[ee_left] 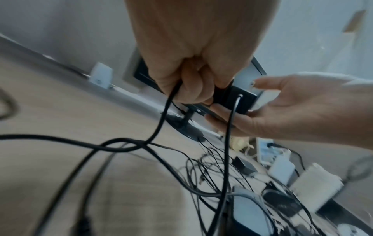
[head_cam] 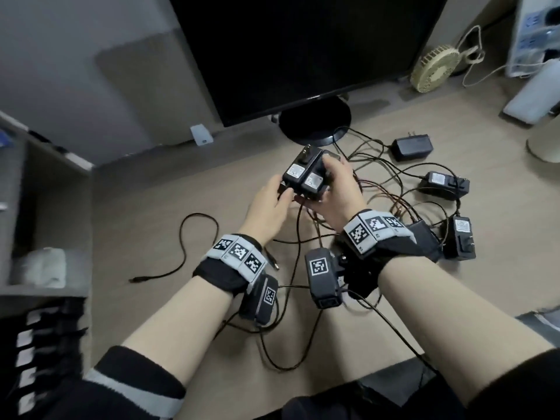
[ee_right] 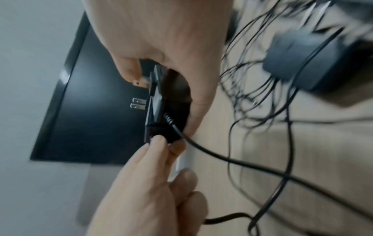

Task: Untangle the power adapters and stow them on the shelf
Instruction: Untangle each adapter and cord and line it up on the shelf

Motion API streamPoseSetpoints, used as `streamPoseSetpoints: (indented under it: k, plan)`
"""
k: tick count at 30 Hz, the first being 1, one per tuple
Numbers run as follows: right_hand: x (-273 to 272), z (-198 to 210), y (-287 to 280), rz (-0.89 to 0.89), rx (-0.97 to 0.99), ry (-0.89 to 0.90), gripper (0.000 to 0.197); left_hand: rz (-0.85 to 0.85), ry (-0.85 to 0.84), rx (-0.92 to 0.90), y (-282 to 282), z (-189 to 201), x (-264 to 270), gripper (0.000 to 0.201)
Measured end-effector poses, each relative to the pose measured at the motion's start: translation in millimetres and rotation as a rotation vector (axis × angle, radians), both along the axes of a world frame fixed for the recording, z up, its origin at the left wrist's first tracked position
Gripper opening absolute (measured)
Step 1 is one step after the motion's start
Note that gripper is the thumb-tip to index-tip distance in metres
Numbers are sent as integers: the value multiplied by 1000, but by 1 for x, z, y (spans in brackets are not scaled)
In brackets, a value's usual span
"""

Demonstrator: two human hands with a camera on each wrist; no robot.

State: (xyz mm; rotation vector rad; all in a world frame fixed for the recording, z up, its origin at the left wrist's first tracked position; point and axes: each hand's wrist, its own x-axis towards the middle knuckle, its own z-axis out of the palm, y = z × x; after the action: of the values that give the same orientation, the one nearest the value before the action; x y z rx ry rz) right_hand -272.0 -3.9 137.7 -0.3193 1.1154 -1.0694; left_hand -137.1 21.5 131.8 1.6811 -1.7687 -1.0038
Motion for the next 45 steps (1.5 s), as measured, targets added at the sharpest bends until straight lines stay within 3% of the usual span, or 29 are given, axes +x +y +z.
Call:
streamPoseSetpoints:
  k: [4, 7, 9, 13, 16, 19, 21, 23, 24, 26, 29, 31, 33, 35, 39, 40, 43, 45]
  plan:
    - [41, 15, 1, 152, 7, -63, 92, 91, 90, -30, 29, 14, 35, 39]
    - [63, 20, 5, 234, -10, -88, 101, 139, 119, -34, 47, 18, 56, 43]
    - [78, 27, 12, 276, -59, -73, 95, 191, 158, -34, 58, 23, 65, 45]
    - [97, 35, 21, 290, -134, -3, 63, 273, 236, 14, 70, 33, 74, 50]
    - [108, 43, 20, 270, -136, 27, 56, 288, 314, 16, 78, 40, 71, 68]
    - [122, 55, 20, 278, -147, 41, 65, 367, 288, 23, 81, 38, 62, 91]
    - [128, 68, 17, 292, -173, 50, 65, 420, 443, 161, 81, 37, 55, 68]
    - [129, 78, 9, 295, -189, 8, 66, 416, 542, 281, 83, 35, 55, 17]
    - [127, 82, 4, 291, -198, -18, 69, 413, 473, 288, 84, 33, 61, 15]
    - [124, 86, -5, 265, -189, -18, 83, 493, 325, 252, 87, 29, 80, 34]
    - [116, 72, -10, 225, -107, 61, 104, 611, 173, -29, 89, 45, 110, 35]
    - [112, 54, -8, 277, -12, 91, 104, 554, 14, -219, 86, 67, 119, 35]
    - [111, 39, -3, 412, 63, 285, 113, 416, -155, -334, 78, 93, 119, 34]
    - [117, 39, 6, 518, 44, 484, 122, 288, -277, -336, 65, 105, 116, 33]
    - [141, 67, 21, 641, -469, 422, 45, 258, -328, -272, 50, 109, 120, 24]
    - [146, 75, 22, 684, -547, 397, 40, 273, -308, -281, 49, 111, 123, 24]
    - [151, 90, 22, 847, -626, 374, 48, 295, -233, -253, 50, 114, 135, 34]
    - [147, 92, 21, 994, -614, 407, 45, 282, -317, -225, 52, 109, 144, 29]
